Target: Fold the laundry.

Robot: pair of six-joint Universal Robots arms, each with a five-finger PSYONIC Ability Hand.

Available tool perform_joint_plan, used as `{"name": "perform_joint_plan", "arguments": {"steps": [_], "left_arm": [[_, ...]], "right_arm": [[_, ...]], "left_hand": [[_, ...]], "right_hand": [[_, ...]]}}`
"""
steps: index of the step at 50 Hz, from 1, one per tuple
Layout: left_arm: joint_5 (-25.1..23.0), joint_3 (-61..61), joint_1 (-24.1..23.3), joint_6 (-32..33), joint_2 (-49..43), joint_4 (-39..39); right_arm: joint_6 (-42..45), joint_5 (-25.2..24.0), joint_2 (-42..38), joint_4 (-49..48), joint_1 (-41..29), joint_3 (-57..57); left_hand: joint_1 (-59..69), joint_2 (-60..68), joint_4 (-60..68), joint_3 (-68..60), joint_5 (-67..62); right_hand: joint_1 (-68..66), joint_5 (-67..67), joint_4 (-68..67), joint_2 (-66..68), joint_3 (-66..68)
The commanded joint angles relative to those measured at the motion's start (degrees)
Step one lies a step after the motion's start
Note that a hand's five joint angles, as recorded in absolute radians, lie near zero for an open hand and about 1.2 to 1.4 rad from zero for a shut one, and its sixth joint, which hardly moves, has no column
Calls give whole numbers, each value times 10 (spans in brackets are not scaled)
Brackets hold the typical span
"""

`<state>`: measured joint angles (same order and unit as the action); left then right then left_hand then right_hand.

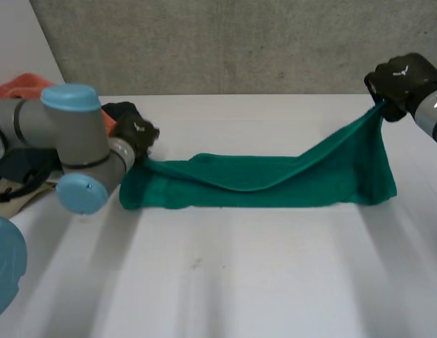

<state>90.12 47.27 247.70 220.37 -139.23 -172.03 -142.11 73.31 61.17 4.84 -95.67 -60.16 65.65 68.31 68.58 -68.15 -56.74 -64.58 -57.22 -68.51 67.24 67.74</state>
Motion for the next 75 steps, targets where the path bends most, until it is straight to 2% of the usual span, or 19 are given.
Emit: {"name": "perform_joint_plan", "arguments": {"steps": [1, 3, 4, 6, 8, 12, 20, 27, 36, 40, 48, 49, 52, 53, 58, 61, 64, 68, 75], "left_arm": [[-24, -235, 16, -13, -29, -35], [-28, -285, 22, -29, -25, -62], [-26, -326, 26, -54, -17, -98], [-19, -352, 29, -92, -3, -137], [-9, -356, 33, -159, 25, -191], [-1, -328, 41, -233, 55, -243], [-1, -221, 50, -246, 68, -233], [-6, -48, 57, -262, 70, -224], [-14, 138, 67, -255, 92, -202], [-28, 207, 71, -229, 123, -158], [-67, 347, 67, -134, 234, 8], [-66, 375, 65, -114, 259, 45], [-60, 413, 60, -83, 294, 100], [-54, 438, 53, -59, 316, 143], [-35, 491, 34, 9, 367, 262], [-42, 496, 34, 29, 382, 280], [-43, 478, 33, 28, 380, 268], [-36, 434, 36, 17, 358, 239], [-12, 293, 35, -21, 266, 174]], "right_arm": [[-40, 91, -82, -168, -14, 151], [-66, 125, -97, -230, -13, 191], [-94, 163, -108, -297, -11, 224], [-123, 187, -112, -346, -7, 242], [-163, 203, -110, -416, -6, 247], [-183, 185, -96, -444, -9, 225], [-193, 141, -83, -416, -3, 172], [-197, 82, -98, -317, 8, 105], [-166, 44, -121, -230, 32, -6], [-118, 34, -112, -180, 40, -59], [13, 18, -19, 8, 63, -145], [51, 20, 5, 60, 68, -163], [98, 20, 43, 132, 85, -188], [133, 19, 65, 175, 101, -207], [227, 18, 113, 278, 137, -263], [267, 15, 121, 275, 141, -277], [260, 17, 115, 258, 137, -281], [234, 27, 95, 226, 124, -268], [147, 37, 44, 143, 81, -215]], "left_hand": [[144, 117, 114, -118, -133], [144, 117, 114, -118, -133], [144, 117, 114, -118, -133], [144, 117, 114, -118, -133], [144, 117, 114, -118, -133], [144, 117, 114, -118, -133], [144, 117, 114, -118, -133], [144, 117, 114, -118, -133], [144, 117, 114, -118, -133], [144, 117, 114, -118, -133], [144, 117, 114, -118, -133], [144, 117, 114, -118, -133], [144, 117, 114, -118, -133], [144, 117, 114, -118, -133], [144, 117, 114, -118, -133], [144, 117, 114, -118, -133], [144, 117, 114, -118, -133], [144, 117, 114, -118, -133], [144, 117, 114, -118, -133]], "right_hand": [[-154, -128, -115, 128, 123], [-154, -128, -115, 128, 123], [-154, -128, -115, 128, 123], [-154, -128, -115, 128, 123], [-154, -128, -115, 128, 123], [-154, -128, -115, 128, 123], [-154, -128, -115, 128, 123], [-154, -128, -115, 128, 123], [-154, -128, -115, 128, 123], [-154, -128, -115, 128, 123], [-154, -128, -115, 128, 123], [-154, -128, -115, 128, 123], [-154, -128, -115, 128, 123], [-154, -128, -115, 128, 123], [-154, -128, -115, 128, 123], [-154, -128, -115, 128, 123], [-154, -128, -115, 128, 123], [-154, -128, -115, 128, 123], [-154, -128, -115, 128, 123]]}}
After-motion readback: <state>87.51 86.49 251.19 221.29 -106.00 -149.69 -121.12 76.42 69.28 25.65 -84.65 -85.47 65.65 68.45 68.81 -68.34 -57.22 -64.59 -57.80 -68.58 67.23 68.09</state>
